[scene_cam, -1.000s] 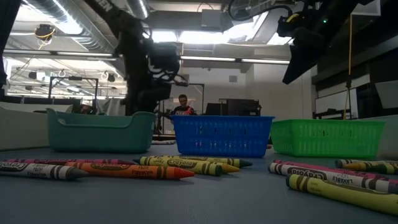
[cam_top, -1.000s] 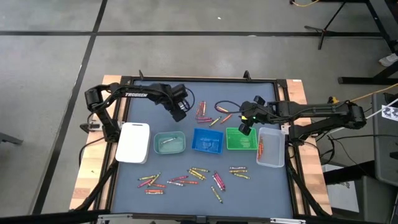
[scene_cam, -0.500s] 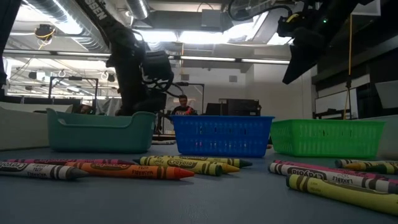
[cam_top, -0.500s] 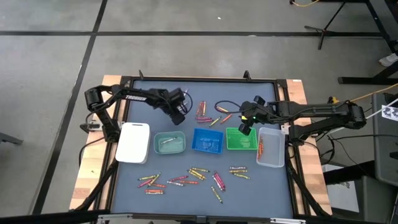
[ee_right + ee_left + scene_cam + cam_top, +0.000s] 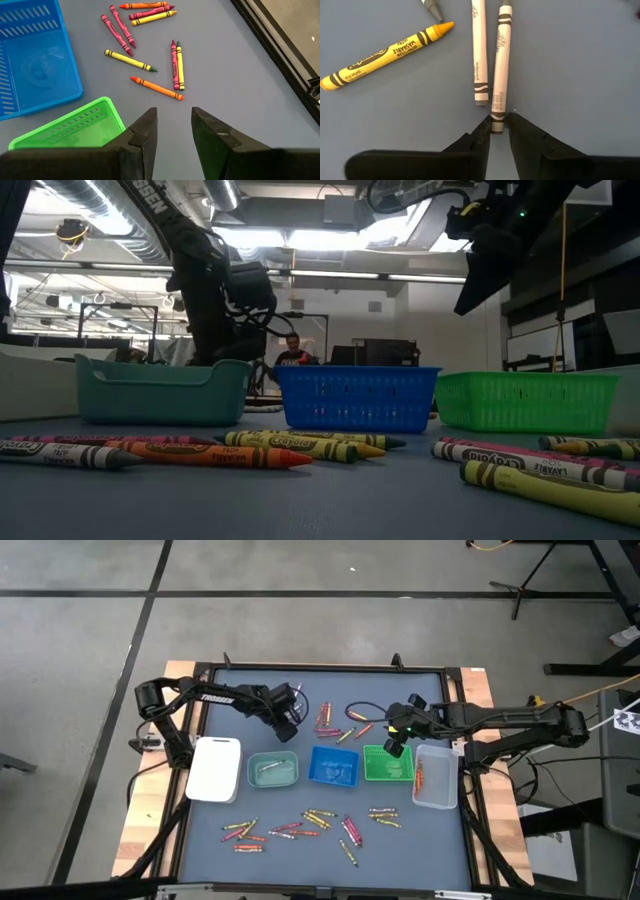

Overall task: Sort crayons
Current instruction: Put the gray crayon into the light green bin

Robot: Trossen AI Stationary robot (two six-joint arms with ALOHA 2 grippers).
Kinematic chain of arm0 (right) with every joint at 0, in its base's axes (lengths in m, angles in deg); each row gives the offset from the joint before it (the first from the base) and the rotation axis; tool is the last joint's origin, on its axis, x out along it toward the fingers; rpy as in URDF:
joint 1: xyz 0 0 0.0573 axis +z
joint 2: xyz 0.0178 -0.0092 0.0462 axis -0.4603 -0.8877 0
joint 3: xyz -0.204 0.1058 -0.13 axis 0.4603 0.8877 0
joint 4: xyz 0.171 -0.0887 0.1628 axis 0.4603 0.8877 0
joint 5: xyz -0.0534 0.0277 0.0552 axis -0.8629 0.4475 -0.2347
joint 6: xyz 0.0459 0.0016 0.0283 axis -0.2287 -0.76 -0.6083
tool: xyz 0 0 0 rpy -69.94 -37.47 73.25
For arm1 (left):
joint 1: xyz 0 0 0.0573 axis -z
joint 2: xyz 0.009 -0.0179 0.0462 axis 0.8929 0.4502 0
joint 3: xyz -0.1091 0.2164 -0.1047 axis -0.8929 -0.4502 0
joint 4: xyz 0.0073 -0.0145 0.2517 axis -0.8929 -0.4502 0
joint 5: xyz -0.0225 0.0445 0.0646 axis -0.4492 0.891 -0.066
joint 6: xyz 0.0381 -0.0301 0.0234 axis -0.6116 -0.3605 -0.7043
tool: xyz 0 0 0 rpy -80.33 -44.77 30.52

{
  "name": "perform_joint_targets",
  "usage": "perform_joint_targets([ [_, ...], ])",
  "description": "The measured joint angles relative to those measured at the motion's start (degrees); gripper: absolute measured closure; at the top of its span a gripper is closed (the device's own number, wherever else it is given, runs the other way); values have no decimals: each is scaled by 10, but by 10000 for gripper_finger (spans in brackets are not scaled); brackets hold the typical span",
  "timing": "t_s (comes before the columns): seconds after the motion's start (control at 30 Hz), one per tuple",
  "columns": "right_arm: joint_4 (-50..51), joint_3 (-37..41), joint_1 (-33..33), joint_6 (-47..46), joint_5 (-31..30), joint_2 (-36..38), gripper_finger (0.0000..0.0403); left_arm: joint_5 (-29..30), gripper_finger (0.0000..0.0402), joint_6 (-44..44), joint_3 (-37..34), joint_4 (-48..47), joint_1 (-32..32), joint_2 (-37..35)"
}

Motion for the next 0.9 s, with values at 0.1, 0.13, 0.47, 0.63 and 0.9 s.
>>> perform_joint_targets([
  [0.1,0,0,0,0,0,0,283,-1,366,0,0,0,0,0],
  [0.13,0,0,0,0,0,0,283,0,372,0,0,0,0,0],
  [0.47,0,0,0,0,0,0,283,-1,393,-1,0,2,3,0],
  [0.63,0,0,0,0,0,0,283,-18,394,-1,12,-6,4,2],
  [0.9,0,0,0,0,0,0,283,-27,394,-32,72,-3,34,4],
])
